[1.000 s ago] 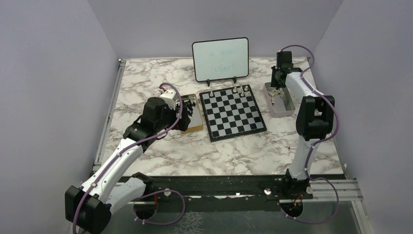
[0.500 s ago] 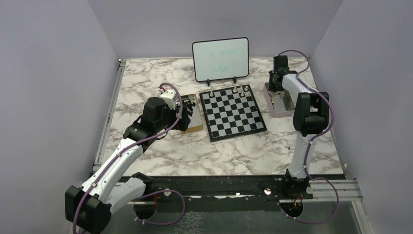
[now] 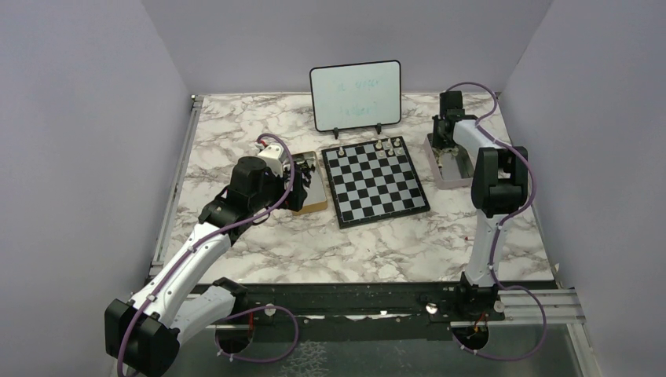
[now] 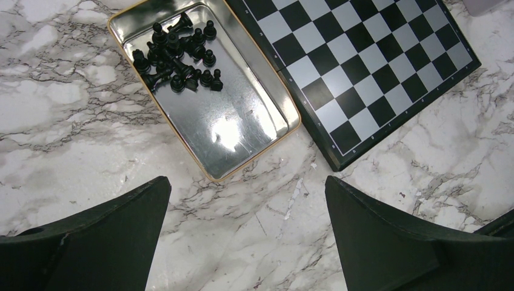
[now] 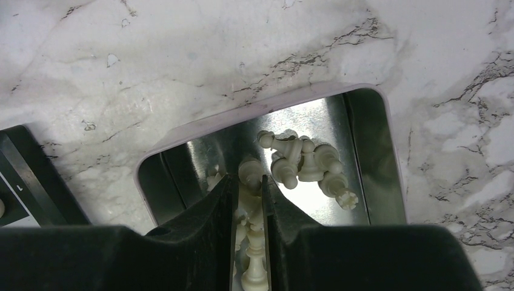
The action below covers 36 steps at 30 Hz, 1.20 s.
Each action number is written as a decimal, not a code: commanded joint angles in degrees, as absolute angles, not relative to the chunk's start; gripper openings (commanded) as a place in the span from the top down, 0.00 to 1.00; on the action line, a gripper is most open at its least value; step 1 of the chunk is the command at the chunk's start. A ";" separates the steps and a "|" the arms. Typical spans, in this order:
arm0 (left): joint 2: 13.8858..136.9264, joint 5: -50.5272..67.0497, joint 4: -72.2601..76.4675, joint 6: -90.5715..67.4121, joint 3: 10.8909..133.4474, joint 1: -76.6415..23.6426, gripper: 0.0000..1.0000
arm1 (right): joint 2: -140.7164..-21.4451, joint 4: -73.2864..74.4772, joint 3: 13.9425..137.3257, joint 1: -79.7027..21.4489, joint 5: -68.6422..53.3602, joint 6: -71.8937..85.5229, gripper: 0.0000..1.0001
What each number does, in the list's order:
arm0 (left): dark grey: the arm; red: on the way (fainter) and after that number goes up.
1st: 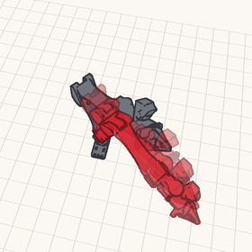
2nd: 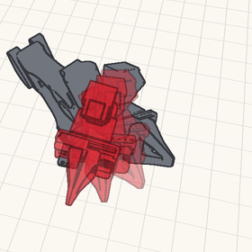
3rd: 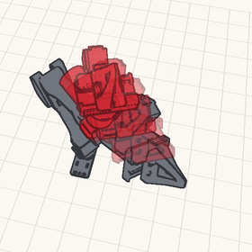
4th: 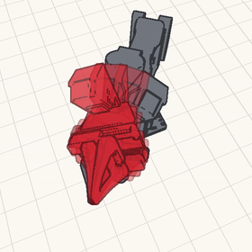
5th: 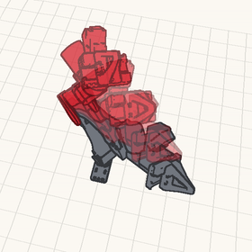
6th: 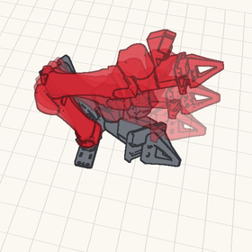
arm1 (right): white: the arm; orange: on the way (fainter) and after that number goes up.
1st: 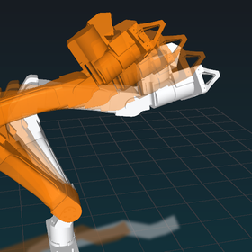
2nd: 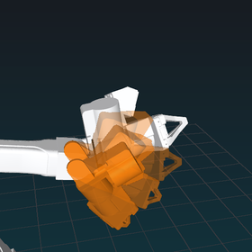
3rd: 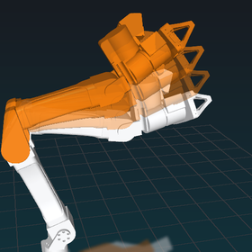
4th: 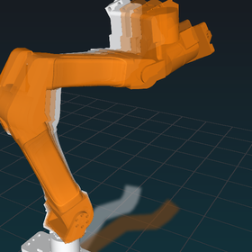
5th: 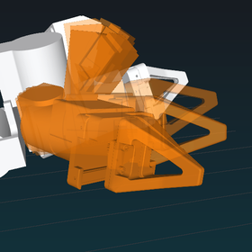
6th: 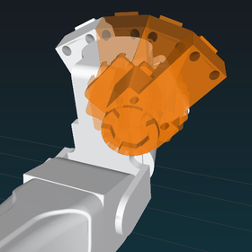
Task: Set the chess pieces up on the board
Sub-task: Pick up the chess piece from the storage box.
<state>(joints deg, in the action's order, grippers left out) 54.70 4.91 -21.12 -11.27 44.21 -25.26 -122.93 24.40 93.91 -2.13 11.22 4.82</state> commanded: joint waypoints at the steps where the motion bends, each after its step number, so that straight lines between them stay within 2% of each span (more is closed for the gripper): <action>1: 54.50 5.17 -20.83 -10.77 44.22 -25.49 0.01 | -123.40 22.73 95.31 -1.85 11.99 4.19 0.76; 10: 54.26 5.08 -20.75 -10.77 44.21 -25.49 0.01 | -123.24 23.96 96.23 -1.85 12.57 3.34 0.90; 27: 53.42 7.10 -20.57 -11.12 44.25 -25.49 0.01 | -110.83 34.57 97.48 -2.23 10.41 6.76 0.90; 36: 51.14 6.80 -20.36 -11.57 43.68 -25.49 0.01 | -104.31 36.84 95.47 -7.51 7.71 8.88 0.90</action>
